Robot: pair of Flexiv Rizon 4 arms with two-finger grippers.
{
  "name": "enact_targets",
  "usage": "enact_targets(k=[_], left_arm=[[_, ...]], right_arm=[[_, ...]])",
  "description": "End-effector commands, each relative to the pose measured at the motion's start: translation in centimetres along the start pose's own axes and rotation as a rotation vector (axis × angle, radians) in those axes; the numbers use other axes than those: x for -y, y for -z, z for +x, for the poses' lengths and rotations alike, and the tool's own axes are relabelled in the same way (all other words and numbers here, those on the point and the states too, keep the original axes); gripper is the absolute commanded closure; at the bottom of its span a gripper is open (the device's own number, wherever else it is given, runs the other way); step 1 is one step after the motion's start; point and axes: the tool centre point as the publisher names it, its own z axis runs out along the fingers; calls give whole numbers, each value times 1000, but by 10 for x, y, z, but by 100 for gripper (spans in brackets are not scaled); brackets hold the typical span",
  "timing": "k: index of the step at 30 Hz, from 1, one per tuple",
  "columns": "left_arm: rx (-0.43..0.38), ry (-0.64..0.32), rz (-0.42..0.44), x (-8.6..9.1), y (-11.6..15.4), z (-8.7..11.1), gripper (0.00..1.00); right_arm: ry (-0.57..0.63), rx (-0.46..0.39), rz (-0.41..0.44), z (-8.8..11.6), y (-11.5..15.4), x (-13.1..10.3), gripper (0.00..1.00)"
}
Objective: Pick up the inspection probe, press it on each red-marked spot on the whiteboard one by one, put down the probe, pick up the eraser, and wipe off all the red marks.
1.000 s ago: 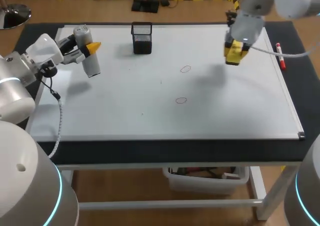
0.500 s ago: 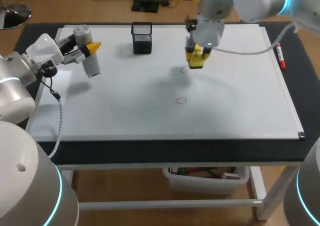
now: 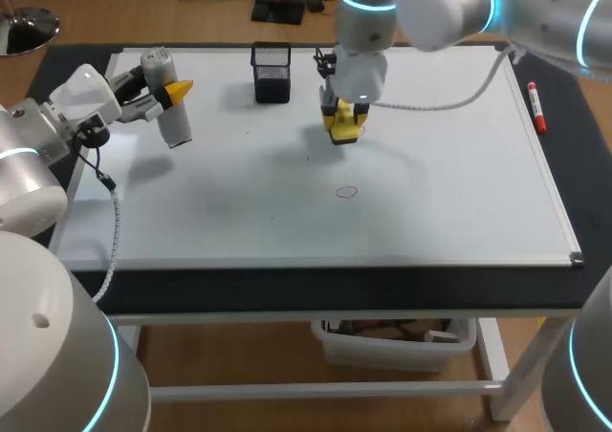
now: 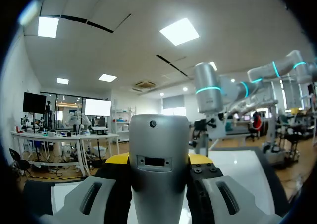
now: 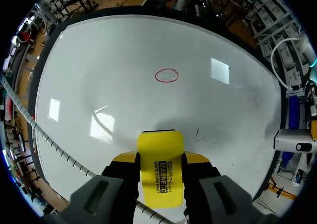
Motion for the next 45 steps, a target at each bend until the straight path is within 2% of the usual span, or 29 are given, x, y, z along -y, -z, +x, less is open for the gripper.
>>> enact_targets(k=[1,8,22,38,45], left_arm=[[-4,0,3,0,0,-1,100],[-4,0,3,0,0,-1,100],[-4,0,3,0,0,-1,100],[-4,0,3,0,0,-1,100],[-4,0,3,0,0,-1,100]], right_arm=[[4,-5,-8,-2,-9,10,100],[4,9,13,0,-19,17,100],[-3,-2,2,10,-29,26,100],[-54,-19,-13,41,-37,31,100],[-91,-25,-7,62,-35,34,100]])
